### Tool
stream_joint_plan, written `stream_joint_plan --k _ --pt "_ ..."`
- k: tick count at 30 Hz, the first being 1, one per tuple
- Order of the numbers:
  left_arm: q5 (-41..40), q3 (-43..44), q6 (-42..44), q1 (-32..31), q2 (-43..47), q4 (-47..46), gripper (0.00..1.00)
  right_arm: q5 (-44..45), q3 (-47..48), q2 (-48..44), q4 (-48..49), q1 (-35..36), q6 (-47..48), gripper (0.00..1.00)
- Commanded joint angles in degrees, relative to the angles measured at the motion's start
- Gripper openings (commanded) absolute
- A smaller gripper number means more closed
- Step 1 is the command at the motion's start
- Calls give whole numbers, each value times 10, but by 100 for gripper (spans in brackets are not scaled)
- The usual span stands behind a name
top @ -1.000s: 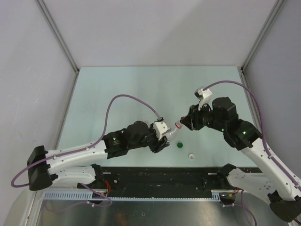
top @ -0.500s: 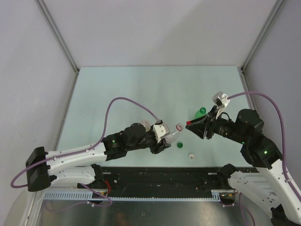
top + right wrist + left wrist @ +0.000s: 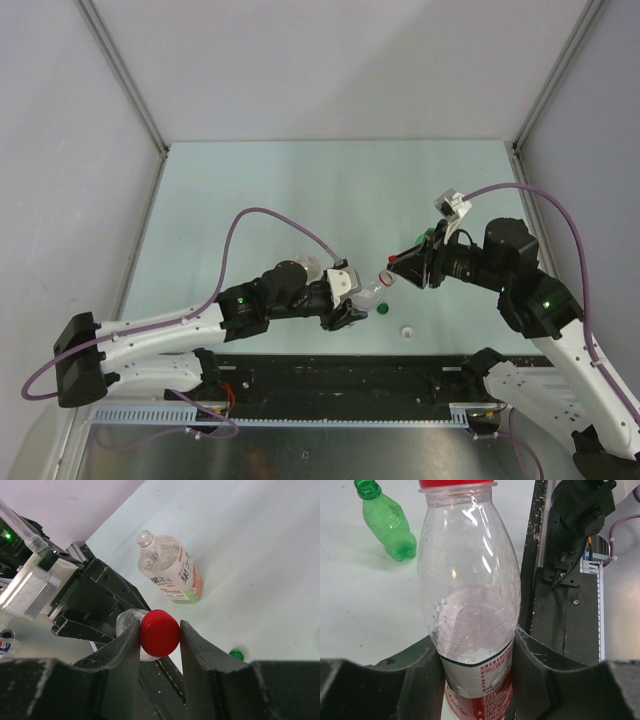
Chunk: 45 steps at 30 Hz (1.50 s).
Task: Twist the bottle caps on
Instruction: Screw the bottle cap onto the plastic bottle.
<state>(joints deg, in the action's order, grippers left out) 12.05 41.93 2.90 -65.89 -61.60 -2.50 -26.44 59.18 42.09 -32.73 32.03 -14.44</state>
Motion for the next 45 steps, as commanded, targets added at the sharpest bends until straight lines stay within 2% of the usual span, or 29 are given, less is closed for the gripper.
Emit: stream_joint_plan --k 1,8,20,32,45 --pt "14 6 -11 -3 20 -25 41 -10 5 -4 -1 -2 32 32" --pt "13 13 -24 -3 33 -15 40 -58 5 -7 -2 -2 41 33" --pt "22 5 -24 -3 39 -10 38 -82 4 -13 37 -3 14 34" --pt "86 9 -67 -3 42 -9 36 -115 4 -5 28 -2 58 34" --pt "92 9 -97 1 41 -8 32 -131 4 -13 7 -1 80 36"
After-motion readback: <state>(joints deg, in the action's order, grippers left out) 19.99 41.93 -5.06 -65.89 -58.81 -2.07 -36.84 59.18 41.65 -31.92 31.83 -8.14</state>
